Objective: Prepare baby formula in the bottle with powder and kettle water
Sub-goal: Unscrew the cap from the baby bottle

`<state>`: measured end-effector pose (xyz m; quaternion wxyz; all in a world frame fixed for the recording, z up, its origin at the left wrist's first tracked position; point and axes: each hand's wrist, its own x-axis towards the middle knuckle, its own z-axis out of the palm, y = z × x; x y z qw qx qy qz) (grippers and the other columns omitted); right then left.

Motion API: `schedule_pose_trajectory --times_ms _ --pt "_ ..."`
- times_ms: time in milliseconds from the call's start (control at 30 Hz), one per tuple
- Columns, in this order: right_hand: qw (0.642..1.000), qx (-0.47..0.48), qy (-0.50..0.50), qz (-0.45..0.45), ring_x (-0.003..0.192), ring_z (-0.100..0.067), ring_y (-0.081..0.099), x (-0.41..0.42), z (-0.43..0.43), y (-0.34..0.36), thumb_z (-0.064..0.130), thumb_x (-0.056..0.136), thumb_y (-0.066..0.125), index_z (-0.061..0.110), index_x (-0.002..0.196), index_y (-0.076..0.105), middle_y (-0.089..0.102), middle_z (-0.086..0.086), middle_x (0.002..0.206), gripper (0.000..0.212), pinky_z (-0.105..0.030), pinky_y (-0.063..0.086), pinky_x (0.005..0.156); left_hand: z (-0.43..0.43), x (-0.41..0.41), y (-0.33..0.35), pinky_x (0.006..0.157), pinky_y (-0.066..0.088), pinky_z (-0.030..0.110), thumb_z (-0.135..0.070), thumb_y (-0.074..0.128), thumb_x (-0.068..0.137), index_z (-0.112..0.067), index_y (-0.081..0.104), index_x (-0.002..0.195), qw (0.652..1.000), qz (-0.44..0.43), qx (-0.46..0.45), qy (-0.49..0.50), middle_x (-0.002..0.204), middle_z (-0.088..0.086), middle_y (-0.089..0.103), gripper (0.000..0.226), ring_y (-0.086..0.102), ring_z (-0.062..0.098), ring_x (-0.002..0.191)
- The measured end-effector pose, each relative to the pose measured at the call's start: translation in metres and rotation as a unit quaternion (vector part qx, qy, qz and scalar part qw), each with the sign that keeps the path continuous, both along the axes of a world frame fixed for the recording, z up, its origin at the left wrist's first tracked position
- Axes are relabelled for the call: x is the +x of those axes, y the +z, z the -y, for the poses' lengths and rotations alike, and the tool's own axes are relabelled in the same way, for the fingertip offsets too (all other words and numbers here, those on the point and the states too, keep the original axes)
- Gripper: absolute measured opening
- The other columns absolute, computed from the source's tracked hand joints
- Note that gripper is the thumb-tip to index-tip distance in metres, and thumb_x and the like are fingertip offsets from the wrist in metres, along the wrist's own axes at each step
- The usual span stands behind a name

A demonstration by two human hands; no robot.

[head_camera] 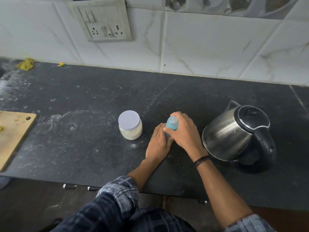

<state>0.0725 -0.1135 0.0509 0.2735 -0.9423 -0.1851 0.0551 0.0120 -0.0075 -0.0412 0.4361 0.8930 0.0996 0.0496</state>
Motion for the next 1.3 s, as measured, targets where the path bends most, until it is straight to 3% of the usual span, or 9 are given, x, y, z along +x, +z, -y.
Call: schedule_pose_trajectory --times_ms 233,467,633,1000,1100,1300 --pt "1.000 0.002 0.009 0.005 0.114 -0.018 0.055 0.0007 0.0012 0.0005 0.034 0.082 0.084 0.025 0.131 0.052 0.059 0.001 0.124 0.059 -0.035 0.054 0.087 -0.0005 0.0011 -0.0039 0.125 0.025 0.041 -0.050 0.039 0.098 -0.016 0.030 0.157 1.000 0.001 -0.002 0.000 0.162 0.001 0.034 0.068 0.018 0.012 0.154" --pt "1.000 0.007 0.025 -0.012 0.123 -0.020 0.054 0.0040 0.0008 0.0004 0.026 0.083 0.084 0.025 0.137 0.049 0.057 0.000 0.134 0.065 -0.036 0.052 0.094 -0.0008 0.0024 -0.0056 0.124 0.027 0.042 -0.042 0.046 0.102 -0.017 0.031 0.155 1.000 0.006 -0.005 0.001 0.160 -0.001 0.036 0.060 0.021 0.011 0.153" --pt "1.000 0.014 0.021 -0.010 0.117 -0.021 0.054 0.0032 0.0031 -0.0004 0.029 0.081 0.085 0.024 0.133 0.052 0.057 0.001 0.127 0.062 -0.033 0.049 0.088 -0.0007 0.0027 -0.0074 0.123 0.028 0.043 -0.039 0.047 0.102 -0.017 0.032 0.155 1.000 0.008 -0.007 -0.001 0.159 -0.002 0.037 0.059 0.021 0.012 0.152" --pt "0.999 0.006 0.037 -0.006 0.121 -0.022 0.054 0.0033 0.0029 0.0000 0.024 0.083 0.084 0.026 0.138 0.049 0.055 0.000 0.135 0.065 -0.034 0.051 0.091 -0.0004 0.0023 -0.0068 0.124 0.028 0.042 -0.048 0.042 0.099 -0.017 0.032 0.155 1.000 0.003 -0.006 0.004 0.160 -0.001 0.036 0.064 0.020 0.011 0.153" --pt "0.999 0.007 0.035 -0.003 0.114 -0.019 0.053 0.0027 0.0016 0.0021 0.032 0.080 0.086 0.028 0.138 0.048 0.054 0.001 0.130 0.070 -0.035 0.051 0.087 -0.0005 0.0023 -0.0078 0.124 0.027 0.041 -0.045 0.042 0.101 -0.017 0.031 0.156 1.000 0.008 0.002 0.000 0.160 -0.003 0.036 0.062 0.018 0.011 0.153" --pt "0.999 0.000 0.032 0.007 0.113 -0.021 0.056 0.0030 0.0003 0.0004 0.030 0.085 0.082 0.027 0.132 0.051 0.055 0.001 0.127 0.056 -0.031 0.051 0.083 0.0000 0.0011 -0.0037 0.125 0.024 0.038 -0.046 0.042 0.101 -0.013 0.029 0.157 1.000 0.003 0.005 -0.001 0.162 0.001 0.033 0.065 0.017 0.011 0.154"
